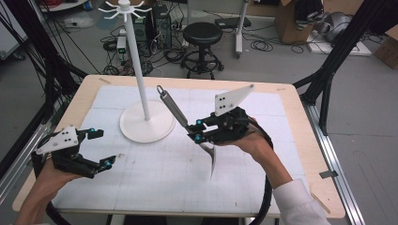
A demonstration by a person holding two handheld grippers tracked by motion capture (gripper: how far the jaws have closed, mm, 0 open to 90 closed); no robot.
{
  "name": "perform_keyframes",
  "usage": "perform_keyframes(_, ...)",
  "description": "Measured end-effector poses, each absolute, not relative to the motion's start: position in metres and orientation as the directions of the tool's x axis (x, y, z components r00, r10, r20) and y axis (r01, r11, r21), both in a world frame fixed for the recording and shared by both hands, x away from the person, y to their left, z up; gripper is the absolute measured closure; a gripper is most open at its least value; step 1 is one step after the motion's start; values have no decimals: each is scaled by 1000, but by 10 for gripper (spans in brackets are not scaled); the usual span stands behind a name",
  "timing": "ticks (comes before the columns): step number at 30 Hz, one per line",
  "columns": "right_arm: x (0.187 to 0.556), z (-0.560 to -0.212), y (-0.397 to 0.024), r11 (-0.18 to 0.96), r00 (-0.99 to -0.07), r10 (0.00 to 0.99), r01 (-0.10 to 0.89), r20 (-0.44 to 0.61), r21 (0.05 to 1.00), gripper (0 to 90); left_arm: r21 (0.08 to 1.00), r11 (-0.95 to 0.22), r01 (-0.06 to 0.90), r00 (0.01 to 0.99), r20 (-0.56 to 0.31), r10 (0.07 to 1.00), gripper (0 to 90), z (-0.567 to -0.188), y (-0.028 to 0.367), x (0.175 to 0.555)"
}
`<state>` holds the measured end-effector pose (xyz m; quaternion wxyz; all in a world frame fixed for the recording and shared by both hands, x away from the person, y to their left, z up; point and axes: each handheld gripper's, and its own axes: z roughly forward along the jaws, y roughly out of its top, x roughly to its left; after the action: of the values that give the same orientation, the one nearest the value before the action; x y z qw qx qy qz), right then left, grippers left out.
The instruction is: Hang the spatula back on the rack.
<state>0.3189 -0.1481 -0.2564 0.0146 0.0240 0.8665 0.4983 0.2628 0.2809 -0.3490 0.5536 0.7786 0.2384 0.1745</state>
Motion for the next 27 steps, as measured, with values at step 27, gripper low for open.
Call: perform_keyframes(27,318,-255,-147,473,-1000,30,11,-4,881,750,962,-260,85,948,3,318,17,-256,235,277)
